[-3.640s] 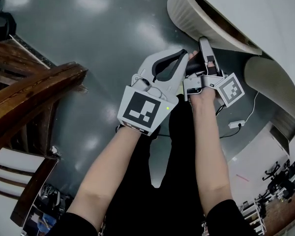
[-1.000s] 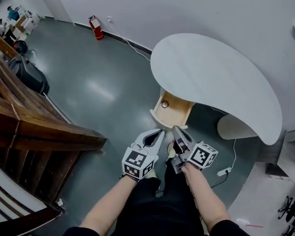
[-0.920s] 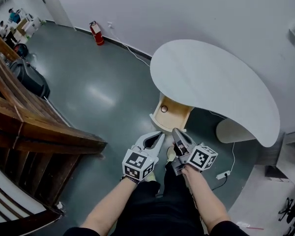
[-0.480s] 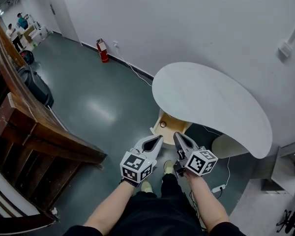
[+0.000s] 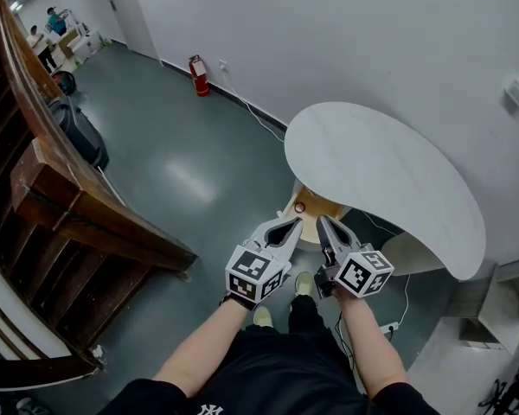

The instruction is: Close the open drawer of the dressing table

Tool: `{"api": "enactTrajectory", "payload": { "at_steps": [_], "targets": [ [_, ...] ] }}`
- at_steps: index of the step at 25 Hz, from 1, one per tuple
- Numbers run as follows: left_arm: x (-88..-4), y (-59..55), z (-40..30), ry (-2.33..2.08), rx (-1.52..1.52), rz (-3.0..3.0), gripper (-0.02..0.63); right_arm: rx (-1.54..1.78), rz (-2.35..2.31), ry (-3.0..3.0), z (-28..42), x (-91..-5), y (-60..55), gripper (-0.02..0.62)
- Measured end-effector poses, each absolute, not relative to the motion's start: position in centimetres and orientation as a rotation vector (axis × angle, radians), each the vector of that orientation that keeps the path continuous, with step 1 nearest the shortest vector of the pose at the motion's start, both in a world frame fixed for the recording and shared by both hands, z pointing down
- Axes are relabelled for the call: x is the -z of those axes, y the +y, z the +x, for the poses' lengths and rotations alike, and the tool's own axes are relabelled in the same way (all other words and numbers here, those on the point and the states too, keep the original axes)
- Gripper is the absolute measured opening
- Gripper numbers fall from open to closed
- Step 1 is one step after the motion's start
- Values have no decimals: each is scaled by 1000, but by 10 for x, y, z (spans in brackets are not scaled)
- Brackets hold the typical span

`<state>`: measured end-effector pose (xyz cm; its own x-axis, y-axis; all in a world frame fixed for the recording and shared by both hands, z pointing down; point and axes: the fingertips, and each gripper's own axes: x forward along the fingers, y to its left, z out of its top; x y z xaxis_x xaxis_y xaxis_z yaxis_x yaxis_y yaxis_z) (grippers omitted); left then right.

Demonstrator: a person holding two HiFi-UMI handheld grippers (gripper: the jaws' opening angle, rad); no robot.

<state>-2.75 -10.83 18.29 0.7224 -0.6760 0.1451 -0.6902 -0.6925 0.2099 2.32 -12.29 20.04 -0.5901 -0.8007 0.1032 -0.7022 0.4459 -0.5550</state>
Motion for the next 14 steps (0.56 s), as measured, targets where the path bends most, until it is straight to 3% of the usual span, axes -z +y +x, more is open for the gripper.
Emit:
{"api": "enactTrajectory", "payload": {
  "at_steps": [14],
  "targets": [
    [-190,-120,-37,-1106,-89,2663,9,805,-1350,2543,16,-203,-133,15]
  ]
}}
